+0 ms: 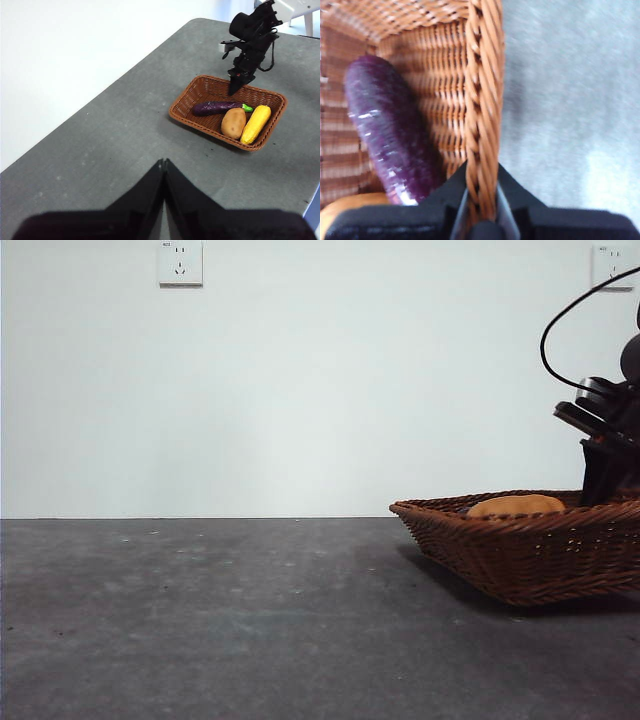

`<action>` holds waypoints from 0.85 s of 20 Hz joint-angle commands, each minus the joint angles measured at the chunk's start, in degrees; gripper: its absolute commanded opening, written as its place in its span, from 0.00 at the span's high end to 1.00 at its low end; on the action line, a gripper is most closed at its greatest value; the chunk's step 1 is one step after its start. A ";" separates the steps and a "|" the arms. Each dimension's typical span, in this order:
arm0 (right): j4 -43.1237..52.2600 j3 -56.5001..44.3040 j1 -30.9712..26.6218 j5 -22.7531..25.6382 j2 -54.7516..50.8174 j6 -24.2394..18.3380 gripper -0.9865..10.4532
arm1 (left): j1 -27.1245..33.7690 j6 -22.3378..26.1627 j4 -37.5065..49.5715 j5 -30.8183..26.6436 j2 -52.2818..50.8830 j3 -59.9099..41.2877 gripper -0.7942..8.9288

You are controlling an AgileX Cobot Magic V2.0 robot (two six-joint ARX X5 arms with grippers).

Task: Help me put the vegetables on the table into the basket

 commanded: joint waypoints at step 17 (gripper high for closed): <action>3.45 -4.52 -0.81 1.73 -13.88 2.80 0.56 | 0.17 -0.55 0.20 -0.13 0.90 -0.20 0.93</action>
